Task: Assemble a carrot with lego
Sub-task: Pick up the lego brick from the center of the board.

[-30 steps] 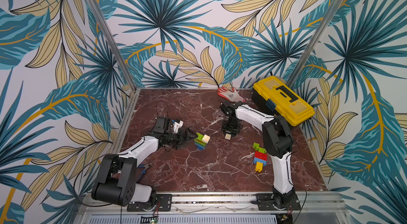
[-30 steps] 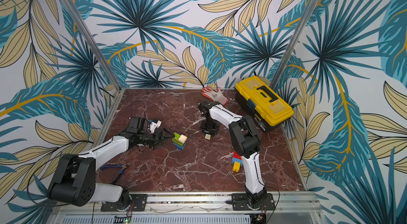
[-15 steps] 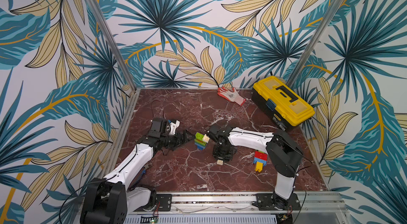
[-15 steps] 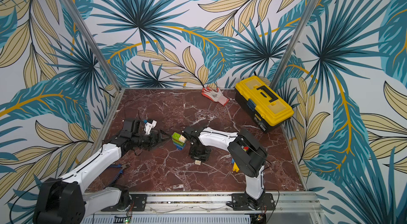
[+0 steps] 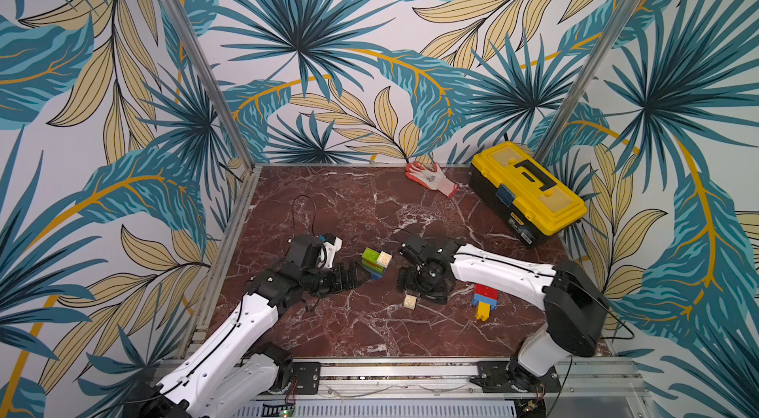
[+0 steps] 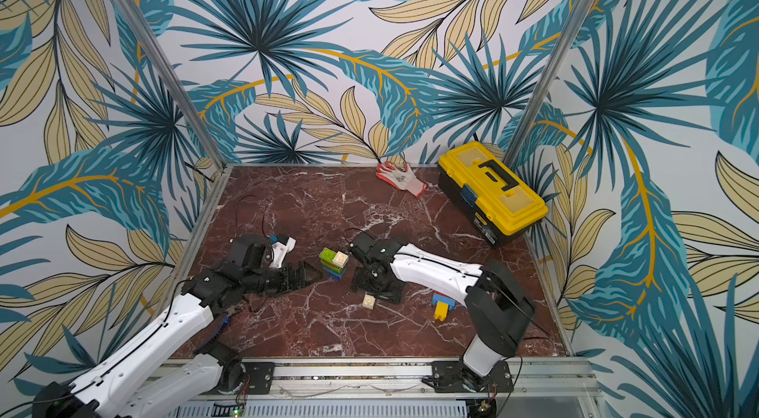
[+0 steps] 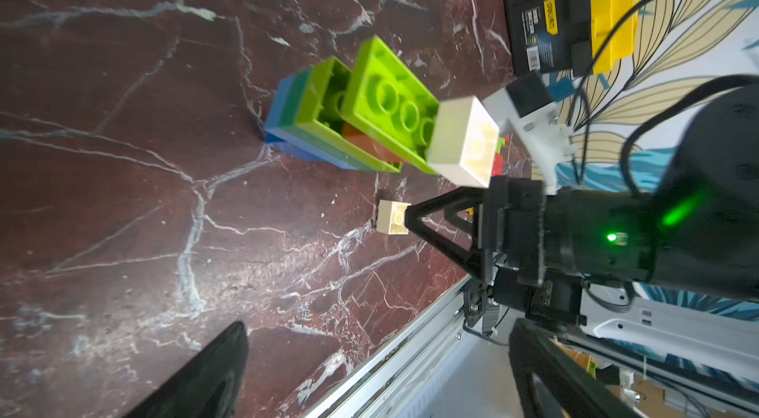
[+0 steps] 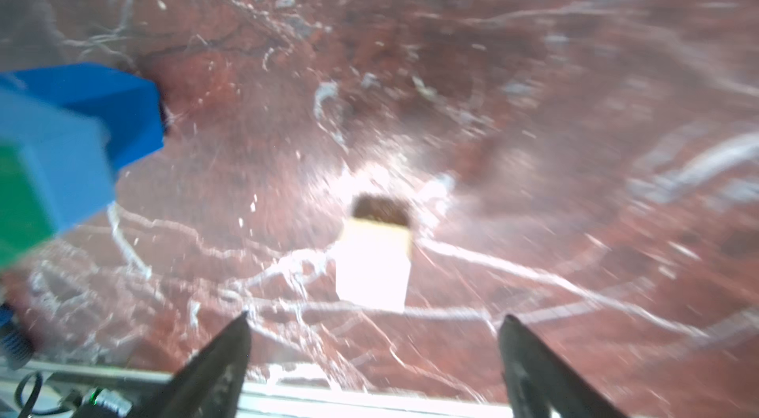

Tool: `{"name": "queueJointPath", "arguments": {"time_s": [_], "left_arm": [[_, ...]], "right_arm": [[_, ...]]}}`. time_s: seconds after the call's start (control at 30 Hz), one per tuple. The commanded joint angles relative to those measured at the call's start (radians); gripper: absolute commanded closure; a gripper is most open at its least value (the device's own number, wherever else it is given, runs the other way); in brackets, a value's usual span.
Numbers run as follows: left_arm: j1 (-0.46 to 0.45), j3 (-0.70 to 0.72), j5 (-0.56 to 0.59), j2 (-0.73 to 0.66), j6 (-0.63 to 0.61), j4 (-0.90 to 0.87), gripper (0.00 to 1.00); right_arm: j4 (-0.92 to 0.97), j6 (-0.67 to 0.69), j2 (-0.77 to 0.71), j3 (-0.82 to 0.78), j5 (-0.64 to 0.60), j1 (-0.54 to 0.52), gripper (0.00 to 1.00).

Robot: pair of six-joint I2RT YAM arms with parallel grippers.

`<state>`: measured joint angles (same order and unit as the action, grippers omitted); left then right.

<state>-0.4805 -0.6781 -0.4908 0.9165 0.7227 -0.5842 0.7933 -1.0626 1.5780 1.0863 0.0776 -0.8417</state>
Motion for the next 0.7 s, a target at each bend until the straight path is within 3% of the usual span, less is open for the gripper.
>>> {"name": "queueJointPath", "arguments": {"time_s": [0.0, 0.17, 0.27, 0.43, 0.67], "left_arm": [[-0.155, -0.07, 0.204, 0.014, 0.022, -0.043, 0.0], [-0.48, -0.218, 0.454, 0.253, 0.013, -0.047, 0.01], [-0.586, -0.34, 0.54, 0.435, 0.006, -0.086, 0.02], [-0.63, -0.48, 0.617, 0.65, 0.01, -0.141, 0.06], [-0.629, -0.605, 0.646, 0.839, 0.009, -0.192, 0.14]], "right_arm": [[0.082, 0.009, -0.157, -0.118, -0.043, -0.002, 0.01], [0.192, 0.057, -0.462, -0.196, -0.185, 0.031, 0.01], [0.24, 0.12, -0.579, -0.19, -0.196, 0.121, 0.01], [0.328, 0.231, -0.689, -0.141, -0.202, 0.248, 0.01], [0.372, 0.264, -0.725, -0.12, -0.187, 0.321, 0.01]]}}
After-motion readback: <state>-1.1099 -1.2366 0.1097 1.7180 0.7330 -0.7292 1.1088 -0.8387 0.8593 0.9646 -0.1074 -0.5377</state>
